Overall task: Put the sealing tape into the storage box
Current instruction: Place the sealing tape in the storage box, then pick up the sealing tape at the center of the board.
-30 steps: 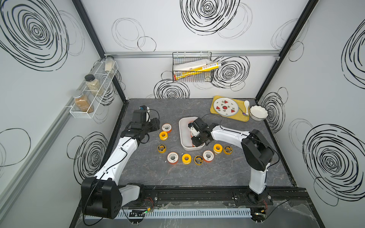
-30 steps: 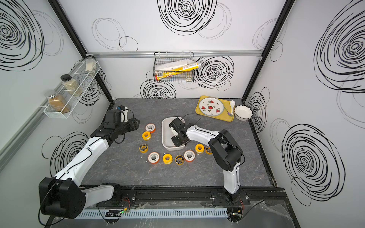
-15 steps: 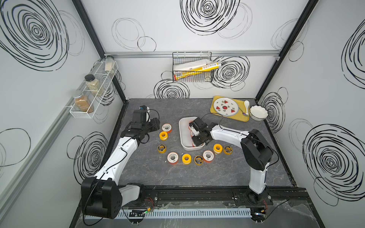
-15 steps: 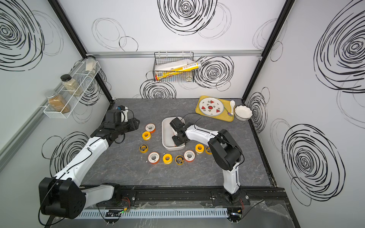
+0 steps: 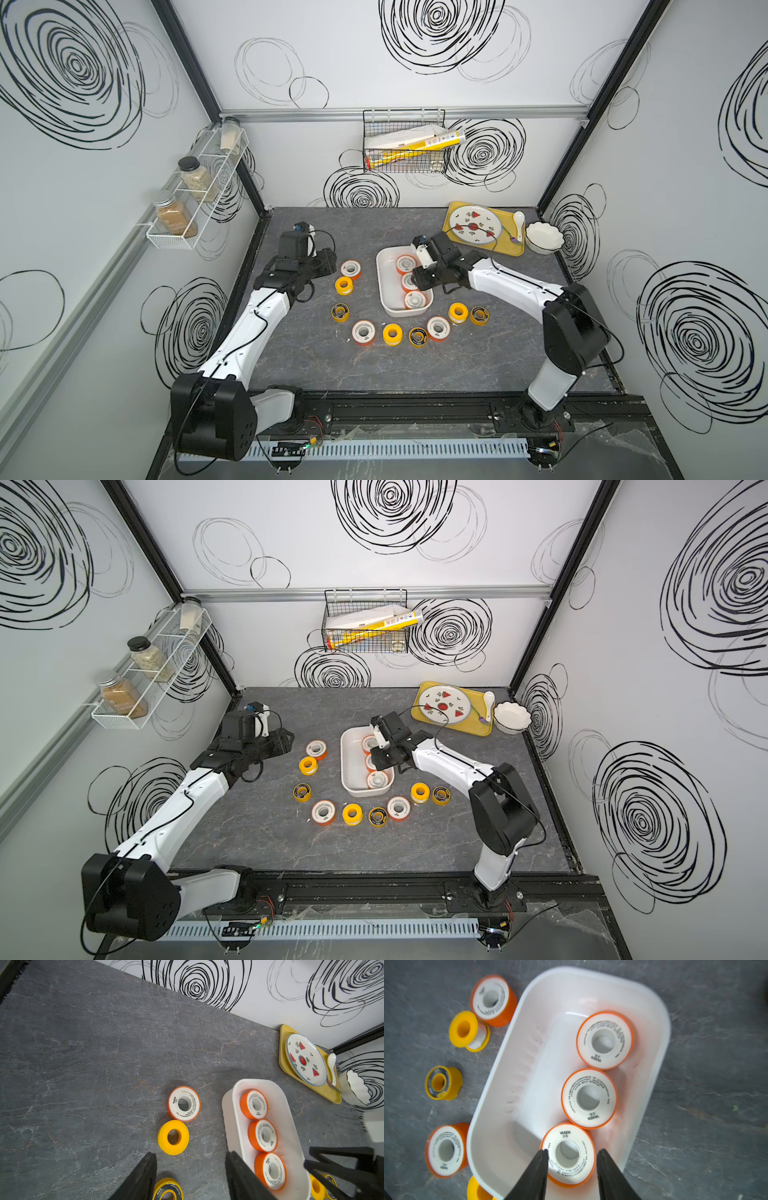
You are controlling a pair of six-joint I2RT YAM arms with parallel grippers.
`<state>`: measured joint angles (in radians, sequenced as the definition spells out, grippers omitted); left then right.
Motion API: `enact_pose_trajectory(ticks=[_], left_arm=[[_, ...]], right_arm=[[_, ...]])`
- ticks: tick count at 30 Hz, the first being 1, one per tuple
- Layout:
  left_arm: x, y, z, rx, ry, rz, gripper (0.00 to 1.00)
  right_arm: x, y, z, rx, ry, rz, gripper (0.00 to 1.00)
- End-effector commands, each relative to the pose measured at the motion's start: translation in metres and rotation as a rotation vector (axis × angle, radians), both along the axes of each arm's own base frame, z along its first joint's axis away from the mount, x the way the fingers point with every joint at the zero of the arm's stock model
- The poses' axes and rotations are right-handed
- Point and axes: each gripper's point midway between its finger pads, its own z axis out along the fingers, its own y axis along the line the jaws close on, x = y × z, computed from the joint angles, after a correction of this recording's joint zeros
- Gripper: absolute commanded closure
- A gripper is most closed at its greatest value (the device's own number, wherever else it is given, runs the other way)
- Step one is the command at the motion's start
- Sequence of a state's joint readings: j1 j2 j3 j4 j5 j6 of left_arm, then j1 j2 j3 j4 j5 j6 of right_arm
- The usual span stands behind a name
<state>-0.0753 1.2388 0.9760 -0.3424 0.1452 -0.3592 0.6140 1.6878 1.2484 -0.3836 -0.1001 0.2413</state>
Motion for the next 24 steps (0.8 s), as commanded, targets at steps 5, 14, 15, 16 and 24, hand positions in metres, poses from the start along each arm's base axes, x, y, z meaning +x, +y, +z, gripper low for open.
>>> enact_pose_trajectory(ticks=[5,14,15,16,24], left_arm=[[0.006,0.005,-0.008,0.005,0.017,0.015,0.4],[0.01,0.005,-0.041,0.019,0.127,0.018,0.4],[0.01,0.004,-0.045,0.019,0.139,0.016,0.4],[0.011,0.004,-0.049,0.021,0.151,0.013,0.4],[0.014,0.001,-0.076,0.042,0.242,0.018,0.39]], right_arm=[[0.023,-0.037,0.017,0.165,-0.033,-0.085,0.55],[0.023,-0.056,0.004,0.263,-0.029,-0.084,0.55],[0.021,-0.055,0.002,0.268,-0.026,-0.073,0.55],[0.019,-0.054,0.001,0.272,-0.024,-0.059,0.55],[0.009,-0.045,-0.012,0.288,0.016,0.017,0.56]])
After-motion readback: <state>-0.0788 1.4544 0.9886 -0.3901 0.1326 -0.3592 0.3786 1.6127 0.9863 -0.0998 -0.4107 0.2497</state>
